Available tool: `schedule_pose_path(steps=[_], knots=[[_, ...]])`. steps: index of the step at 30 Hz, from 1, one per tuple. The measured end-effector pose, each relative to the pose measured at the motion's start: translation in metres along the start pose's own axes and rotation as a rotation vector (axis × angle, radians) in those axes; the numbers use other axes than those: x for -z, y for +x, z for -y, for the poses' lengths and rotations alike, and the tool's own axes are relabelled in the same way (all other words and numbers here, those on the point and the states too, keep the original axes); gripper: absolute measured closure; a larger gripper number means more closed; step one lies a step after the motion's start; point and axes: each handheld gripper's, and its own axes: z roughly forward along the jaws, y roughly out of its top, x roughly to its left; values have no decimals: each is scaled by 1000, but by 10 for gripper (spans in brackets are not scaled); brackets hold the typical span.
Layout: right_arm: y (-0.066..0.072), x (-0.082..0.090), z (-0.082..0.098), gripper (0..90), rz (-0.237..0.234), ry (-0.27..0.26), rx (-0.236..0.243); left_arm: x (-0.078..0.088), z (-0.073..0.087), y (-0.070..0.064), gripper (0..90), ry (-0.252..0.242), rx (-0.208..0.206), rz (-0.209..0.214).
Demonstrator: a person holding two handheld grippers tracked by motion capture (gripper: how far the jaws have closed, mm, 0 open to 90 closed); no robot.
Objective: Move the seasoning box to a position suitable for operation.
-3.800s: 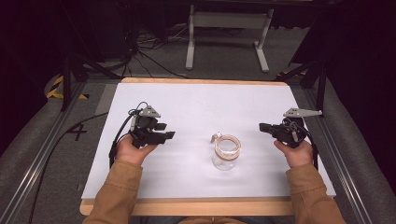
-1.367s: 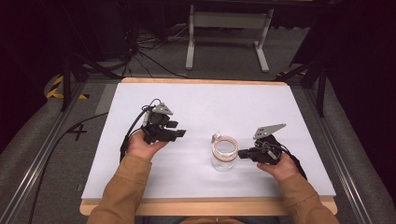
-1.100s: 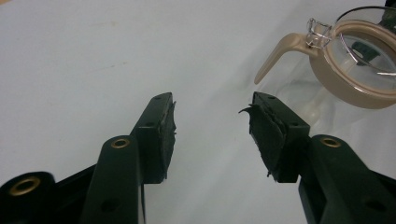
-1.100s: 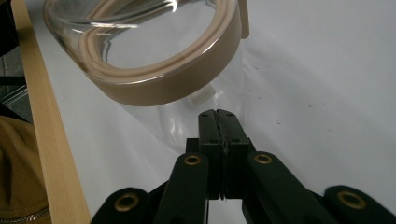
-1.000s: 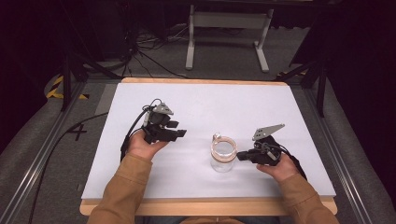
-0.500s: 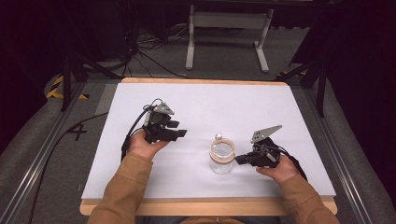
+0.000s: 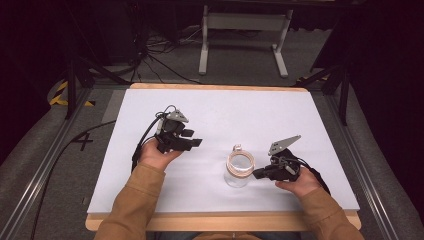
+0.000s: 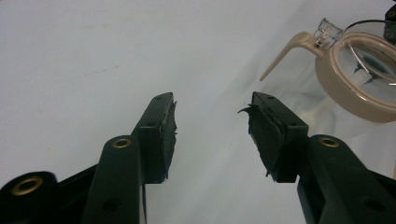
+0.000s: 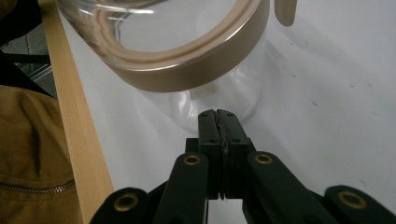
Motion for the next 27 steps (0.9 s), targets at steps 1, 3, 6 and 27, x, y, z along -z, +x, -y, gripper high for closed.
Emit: schedule_pose_path(steps=[1, 3, 6, 27], knots=[[0, 0, 0, 896, -2, -1, 2, -1, 0, 0, 518, -8, 5, 7], [0, 2, 1, 896, 11, -4, 1, 0, -2, -1, 530, -17, 3, 25], [-1, 11, 2, 896, 64, -51, -16, -1, -9, -9, 583, -39, -16, 63], [-2, 39, 31, 896, 165, -147, -110, -39, -45, -41, 885, -94, -65, 219]])
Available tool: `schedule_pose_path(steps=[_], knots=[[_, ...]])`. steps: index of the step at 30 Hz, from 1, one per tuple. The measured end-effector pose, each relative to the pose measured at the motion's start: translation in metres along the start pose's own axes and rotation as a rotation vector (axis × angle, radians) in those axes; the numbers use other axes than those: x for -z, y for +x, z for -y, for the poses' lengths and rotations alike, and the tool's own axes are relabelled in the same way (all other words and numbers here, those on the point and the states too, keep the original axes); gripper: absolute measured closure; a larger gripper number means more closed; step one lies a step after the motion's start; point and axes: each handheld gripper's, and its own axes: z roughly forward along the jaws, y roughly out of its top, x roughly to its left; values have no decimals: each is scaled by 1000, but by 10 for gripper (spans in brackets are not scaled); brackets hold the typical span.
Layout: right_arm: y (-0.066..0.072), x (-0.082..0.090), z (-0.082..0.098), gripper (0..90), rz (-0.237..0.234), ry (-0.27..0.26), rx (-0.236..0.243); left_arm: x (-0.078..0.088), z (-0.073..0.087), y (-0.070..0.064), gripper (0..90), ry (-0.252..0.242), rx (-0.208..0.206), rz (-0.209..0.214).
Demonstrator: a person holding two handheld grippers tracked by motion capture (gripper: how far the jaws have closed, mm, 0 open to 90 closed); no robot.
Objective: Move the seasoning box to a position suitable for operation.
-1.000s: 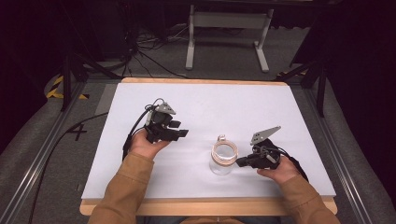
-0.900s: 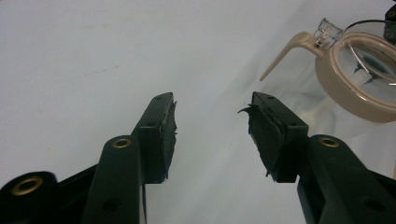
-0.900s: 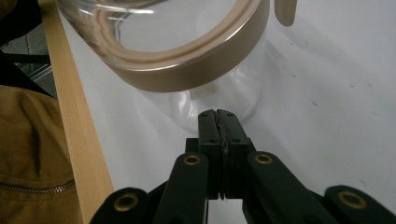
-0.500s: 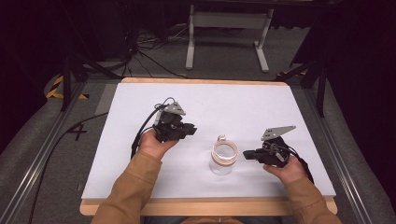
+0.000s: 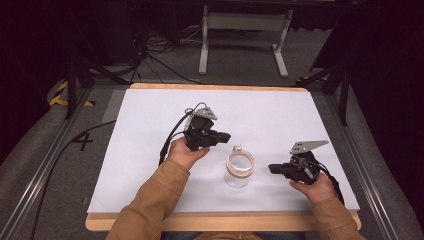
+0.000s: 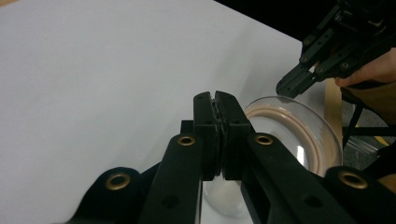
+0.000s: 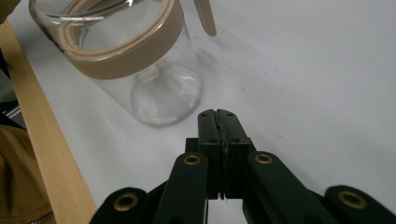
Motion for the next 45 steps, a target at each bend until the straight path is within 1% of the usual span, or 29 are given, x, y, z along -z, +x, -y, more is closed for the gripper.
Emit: schedule_pose_path(steps=[1, 3, 4, 5, 7, 8, 9, 10, 11, 15, 16, 17, 19, 23, 28, 33, 35, 36, 37, 38, 41, 42, 43, 45], knots=[[0, 1, 1, 896, -1, 0, -5, -4, -1, -1, 887, 3, -18, 0], [0, 2, 3, 896, 2, 0, -12, -11, -2, -2, 887, 3, -18, 1], [0, 2, 3, 896, 2, 0, -12, -11, -2, -2, 887, 3, -18, 1], [0, 2, 4, 896, 3, -1, -13, -13, -3, -2, 887, 7, -28, 3], [0, 3, 6, 896, 5, 1, -15, -18, -4, -3, 887, 12, -19, 11], [0, 3, 7, 896, 4, 1, -19, -20, -4, -3, 886, 6, -16, 15], [0, 4, 7, 896, 6, 1, -19, -22, -5, -3, 886, 23, -17, 22], [0, 4, 8, 896, 5, 0, -22, -25, -5, -3, 887, 12, -18, 27], [0, 4, 9, 896, 5, 0, -26, -26, -5, -4, 886, 23, -20, 28], [-1, 6, 11, 896, 5, -2, -30, -33, -5, -4, 880, 32, -22, 31], [0, 6, 11, 895, 5, -2, -30, -35, -4, -4, 879, 29, -15, 34], [0, 6, 11, 895, 4, -3, -31, -35, -4, -3, 879, 40, -21, 32], [0, 6, 10, 895, 2, -3, -30, -36, -4, -3, 879, 31, -12, 34], [1, 4, 10, 894, -2, -1, -25, -35, -4, -4, 878, 37, -15, 23], [3, 3, 9, 893, -8, 2, -19, -36, -4, -3, 868, 44, -22, 23], [7, 3, 7, 895, -16, -14, -7, -36, -3, -3, 868, 40, -20, 24], [11, 5, 4, 896, -36, -31, 1, -36, -3, -2, 868, 44, -23, 26], [11, 5, 4, 896, -36, -31, 1, -36, -3, -2, 868, 44, -23, 26], [15, 6, 2, 897, -54, -49, 13, -36, -3, -2, 867, 44, -20, 26], [18, 7, 0, 897, -68, -60, 14, -37, -3, -2, 867, 39, -20, 28], [26, 8, -5, 898, -99, -85, 30, -37, -3, -2, 865, 38, -19, 29], [26, 8, -5, 898, -99, -85, 30, -37, -3, -2, 865, 38, -19, 29], [32, 8, -8, 898, -114, -89, 52, -37, -3, -2, 865, 37, -19, 32], [37, 6, -10, 898, -125, -89, 60, -37, -3, -2, 865, 42, -16, 33]])
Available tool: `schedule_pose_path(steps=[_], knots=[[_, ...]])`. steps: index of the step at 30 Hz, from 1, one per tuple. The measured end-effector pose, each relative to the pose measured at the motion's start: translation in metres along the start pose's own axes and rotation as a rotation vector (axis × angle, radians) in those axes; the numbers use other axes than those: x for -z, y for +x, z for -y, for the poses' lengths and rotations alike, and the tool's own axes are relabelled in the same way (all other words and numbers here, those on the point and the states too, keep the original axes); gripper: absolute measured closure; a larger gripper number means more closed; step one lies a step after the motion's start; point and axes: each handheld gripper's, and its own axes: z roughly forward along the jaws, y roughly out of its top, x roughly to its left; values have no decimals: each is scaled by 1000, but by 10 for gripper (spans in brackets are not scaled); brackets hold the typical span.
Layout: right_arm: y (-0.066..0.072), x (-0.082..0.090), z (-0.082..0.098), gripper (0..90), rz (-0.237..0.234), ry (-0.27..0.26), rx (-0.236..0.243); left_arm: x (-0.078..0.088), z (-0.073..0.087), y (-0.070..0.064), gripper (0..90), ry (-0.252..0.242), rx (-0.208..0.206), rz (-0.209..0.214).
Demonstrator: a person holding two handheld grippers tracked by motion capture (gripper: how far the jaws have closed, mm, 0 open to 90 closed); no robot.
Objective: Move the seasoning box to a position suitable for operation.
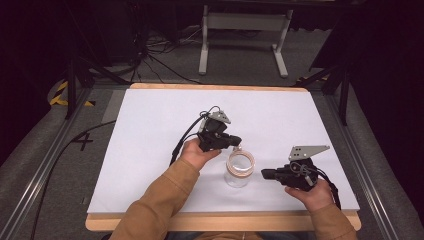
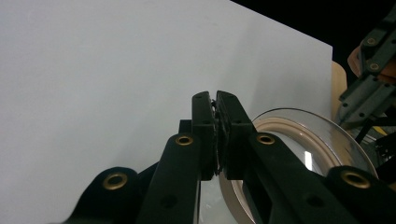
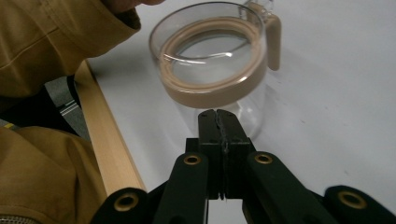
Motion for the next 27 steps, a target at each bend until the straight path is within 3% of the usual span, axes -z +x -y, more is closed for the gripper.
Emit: schedule_pose_path(steps=[13, 27], knots=[[19, -15, -10, 899, -69, 9, 32, -1, 0, 1, 865, -6, 3, 1], [26, -23, -12, 899, -78, 20, 44, -1, 0, 2, 863, -9, 14, -1]])
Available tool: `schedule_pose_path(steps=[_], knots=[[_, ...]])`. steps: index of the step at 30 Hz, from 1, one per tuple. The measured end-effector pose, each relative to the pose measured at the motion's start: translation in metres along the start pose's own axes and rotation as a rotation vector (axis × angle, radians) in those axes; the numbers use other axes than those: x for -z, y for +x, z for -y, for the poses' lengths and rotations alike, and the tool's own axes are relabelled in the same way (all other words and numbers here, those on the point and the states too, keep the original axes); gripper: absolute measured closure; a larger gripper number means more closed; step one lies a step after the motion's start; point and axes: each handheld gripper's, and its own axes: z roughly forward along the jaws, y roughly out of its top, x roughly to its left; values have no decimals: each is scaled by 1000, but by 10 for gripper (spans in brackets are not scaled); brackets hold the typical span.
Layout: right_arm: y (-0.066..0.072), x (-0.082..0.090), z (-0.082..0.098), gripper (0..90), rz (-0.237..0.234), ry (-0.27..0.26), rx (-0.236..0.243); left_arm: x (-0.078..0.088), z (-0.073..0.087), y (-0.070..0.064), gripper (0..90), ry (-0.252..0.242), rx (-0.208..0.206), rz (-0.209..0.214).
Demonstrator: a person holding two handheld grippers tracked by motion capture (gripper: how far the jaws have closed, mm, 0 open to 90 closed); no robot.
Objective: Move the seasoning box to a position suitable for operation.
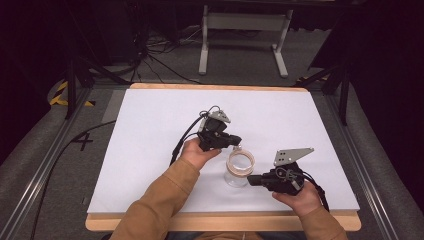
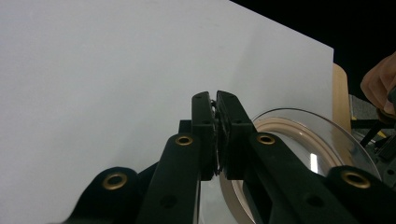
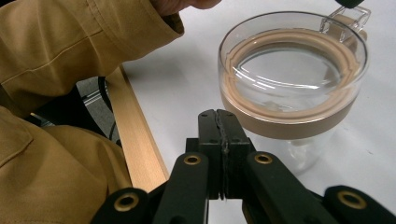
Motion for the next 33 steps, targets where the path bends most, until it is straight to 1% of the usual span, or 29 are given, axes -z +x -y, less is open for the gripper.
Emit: schedule_pose_path(steps=[5, 6, 8, 9, 11, 12, 14, 16, 17, 19, 20, 21, 22, 23, 24, 26, 28, 30, 33], knots=[[0, -1, 0, 899, -1, 1, 0, 0, 0, 0, 864, 0, 2, 1], [1, -1, 0, 899, -1, 1, 0, 1, 0, 1, 864, 12, 3, 5], [1, -1, 0, 899, -2, 2, 1, 1, -1, 1, 864, 17, 3, 5], [1, -1, 0, 899, -3, 2, 2, 0, 0, 1, 864, 12, 11, 2], [1, -2, 0, 899, -4, 2, 2, -1, 0, 1, 866, 15, 12, -4], [1, -2, 0, 899, -4, 2, 2, -3, 0, 1, 867, 23, 9, -23], [2, -2, 0, 899, -2, 1, 2, -3, 1, 1, 871, 31, 11, -31], [1, -1, -1, 899, 3, -4, 2, -3, 1, 4, 876, 32, 16, -22], [1, 0, -1, 899, 8, -19, 1, -3, 2, 4, 875, 24, 22, -18], [1, 0, -2, 899, 15, -28, 0, -3, 2, 4, 875, 25, 22, -19], [1, 1, -3, 899, 23, -41, -2, -3, 2, 4, 875, 23, 21, -20], [1, 1, -4, 899, 35, -58, -2, -2, 2, 4, 875, 24, 21, -20], [0, 3, -7, 899, 63, -97, -8, -2, 2, 4, 875, 24, 20, -22], [0, 3, -7, 899, 63, -97, -8, -2, 2, 4, 875, 24, 20, -22], [0, 4, -8, 899, 78, -114, -10, -2, 2, 4, 875, 24, 20, -22], [-1, 7, -12, 899, 109, -160, -11, -2, 2, 4, 875, 24, 20, -21], [-2, 11, -15, 900, 127, -200, -14, -2, 2, 4, 873, 23, 20, -20], [-3, 14, -17, 900, 140, -224, -14, -2, 2, 4, 869, 25, 26, -15], [-4, 16, -18, 900, 155, -239, -13, -1, 2, 4, 856, 22, 23, -17]])
